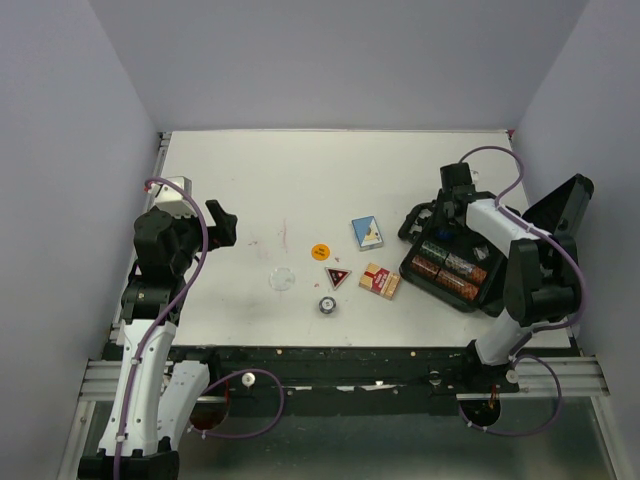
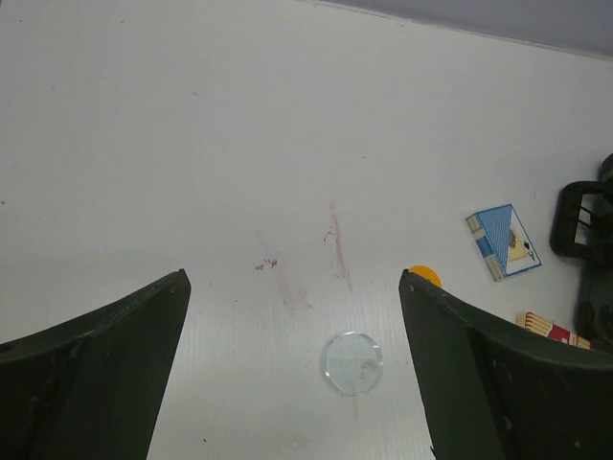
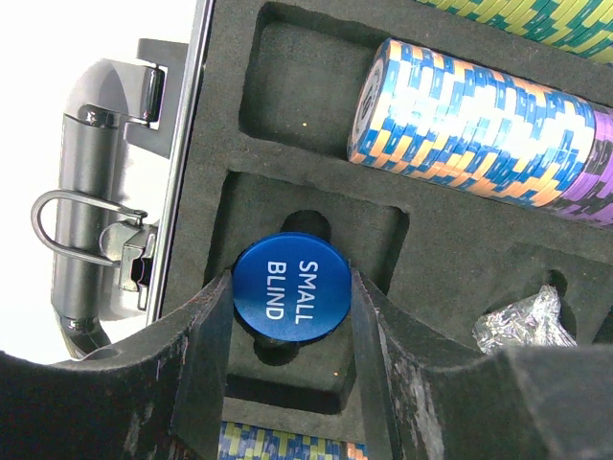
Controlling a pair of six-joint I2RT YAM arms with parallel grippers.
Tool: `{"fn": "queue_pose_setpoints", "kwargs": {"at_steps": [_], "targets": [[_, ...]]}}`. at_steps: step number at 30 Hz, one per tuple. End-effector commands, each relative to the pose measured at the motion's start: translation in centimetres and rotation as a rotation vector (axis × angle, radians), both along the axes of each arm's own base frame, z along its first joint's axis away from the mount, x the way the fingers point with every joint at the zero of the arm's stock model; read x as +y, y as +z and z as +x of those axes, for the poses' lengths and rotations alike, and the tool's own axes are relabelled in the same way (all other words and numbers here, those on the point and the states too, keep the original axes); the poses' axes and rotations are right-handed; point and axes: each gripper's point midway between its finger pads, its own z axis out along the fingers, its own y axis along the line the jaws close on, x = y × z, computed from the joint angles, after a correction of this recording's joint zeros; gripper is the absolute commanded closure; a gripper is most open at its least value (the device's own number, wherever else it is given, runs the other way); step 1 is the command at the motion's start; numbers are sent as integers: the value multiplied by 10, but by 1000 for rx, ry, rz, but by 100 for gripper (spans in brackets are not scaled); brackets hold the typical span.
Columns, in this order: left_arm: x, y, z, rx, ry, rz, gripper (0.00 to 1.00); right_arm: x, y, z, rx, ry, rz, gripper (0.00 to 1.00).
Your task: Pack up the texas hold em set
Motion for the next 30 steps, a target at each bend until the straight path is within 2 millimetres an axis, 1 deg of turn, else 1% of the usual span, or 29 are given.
{"fn": "queue_pose_setpoints", "kwargs": {"at_steps": [1, 4, 8, 9, 13, 18, 24, 25, 28, 30], "targets": [[2, -4, -1, 10, 8, 13, 1, -1, -22, -10, 69, -5, 8, 50], [3, -4, 0, 10, 11, 13, 1, -2, -22, -10, 68, -8, 5, 44], [2, -4, -1, 10, 9, 14, 1, -2, -19, -9, 62, -8, 4, 29], [2, -4, -1, 10, 9, 13, 1, -3, -19, -9, 61, -8, 1, 27], [2, -4, -1, 10, 8, 13, 1, -5, -13, -7, 42, -10, -10, 22], [2, -4, -1, 10, 7, 14, 1, -4, 4, -2, -1, -1, -10, 14], [2, -5, 0, 11, 8, 13, 1, -6, 38, 3, -96, -7, -7, 15], [2, -5, 0, 11, 8, 13, 1, -6, 42, 4, -109, -8, -9, 18], [2, -6, 0, 16, 6, 12, 1, -7, 51, 4, -139, -13, -6, 31], [1, -5, 0, 14, 5, 12, 1, -7, 52, 5, -147, -15, -9, 38]]}}
